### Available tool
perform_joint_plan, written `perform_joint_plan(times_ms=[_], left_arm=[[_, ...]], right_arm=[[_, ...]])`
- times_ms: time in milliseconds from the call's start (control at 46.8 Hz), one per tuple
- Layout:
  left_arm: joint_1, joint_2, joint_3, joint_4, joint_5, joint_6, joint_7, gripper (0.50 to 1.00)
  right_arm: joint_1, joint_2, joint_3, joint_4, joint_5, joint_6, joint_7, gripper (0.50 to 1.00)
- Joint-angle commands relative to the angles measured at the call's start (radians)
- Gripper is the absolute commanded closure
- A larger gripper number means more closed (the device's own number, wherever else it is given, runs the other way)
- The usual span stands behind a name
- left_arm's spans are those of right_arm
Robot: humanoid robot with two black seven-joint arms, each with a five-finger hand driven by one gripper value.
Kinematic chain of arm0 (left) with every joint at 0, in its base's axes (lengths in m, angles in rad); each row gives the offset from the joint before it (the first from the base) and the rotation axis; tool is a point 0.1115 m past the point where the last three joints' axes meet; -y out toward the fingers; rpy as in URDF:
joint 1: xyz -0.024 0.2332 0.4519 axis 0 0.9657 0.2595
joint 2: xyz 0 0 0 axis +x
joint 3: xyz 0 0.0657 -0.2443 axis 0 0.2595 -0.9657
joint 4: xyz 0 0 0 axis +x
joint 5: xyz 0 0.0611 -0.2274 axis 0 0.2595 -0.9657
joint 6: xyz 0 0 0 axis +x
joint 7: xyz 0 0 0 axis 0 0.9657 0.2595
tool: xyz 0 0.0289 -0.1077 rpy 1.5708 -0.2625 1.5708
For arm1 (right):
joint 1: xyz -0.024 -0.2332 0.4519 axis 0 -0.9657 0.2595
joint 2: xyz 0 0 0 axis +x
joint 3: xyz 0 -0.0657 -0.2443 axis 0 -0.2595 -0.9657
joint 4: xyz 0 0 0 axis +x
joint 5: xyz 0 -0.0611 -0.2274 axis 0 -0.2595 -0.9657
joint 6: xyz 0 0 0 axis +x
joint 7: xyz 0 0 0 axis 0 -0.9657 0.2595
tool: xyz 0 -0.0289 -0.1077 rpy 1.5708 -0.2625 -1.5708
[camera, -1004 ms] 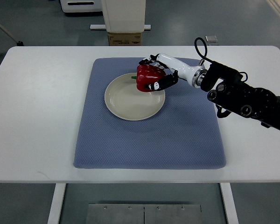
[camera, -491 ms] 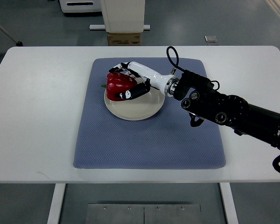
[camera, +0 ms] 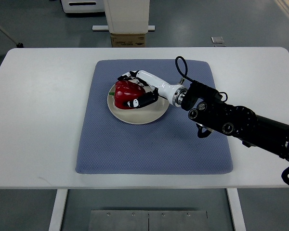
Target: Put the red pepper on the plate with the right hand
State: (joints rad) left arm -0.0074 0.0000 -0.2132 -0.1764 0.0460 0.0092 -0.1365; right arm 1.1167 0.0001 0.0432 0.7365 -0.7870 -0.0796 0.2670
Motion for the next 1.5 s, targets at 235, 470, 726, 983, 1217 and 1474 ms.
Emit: perform_joint_plan(times_ms=[235,470,726,983,1217,1474], left_arm=[[0.000,0.000,0.000,0.000,0.000,0.000,0.000,0.500],[0.000,0.000,0.000,0.000,0.000,0.000,0.000,0.500],[0.000,0.000,0.000,0.000,0.000,0.000,0.000,0.500],[0.000,0.000,0.000,0.000,0.000,0.000,0.000,0.500],[0.000,0.000,0.000,0.000,0.000,0.000,0.000,0.500],[0.000,0.000,0.000,0.000,0.000,0.000,0.000,0.500]], right_arm=[[-0.020,0.000,0.000,-0.011,0.000,-0.020,0.000,0.744],[-0.017,0.000,0.000,-0.009,0.002,-0.019,0.006,0.502],[-0.011,0.000,0.003,-0.011,0.003,-0.020,0.004,0.500],[-0.014,-0.032,0.066,-0.011,0.028,-0.020,0.004,0.502],[-0.011,-0.127,0.099,-0.009,0.179,-0.020,-0.002,0.502],[-0.047,-0.175,0.253,-0.009,0.261,-0.020,-0.051,0.502]])
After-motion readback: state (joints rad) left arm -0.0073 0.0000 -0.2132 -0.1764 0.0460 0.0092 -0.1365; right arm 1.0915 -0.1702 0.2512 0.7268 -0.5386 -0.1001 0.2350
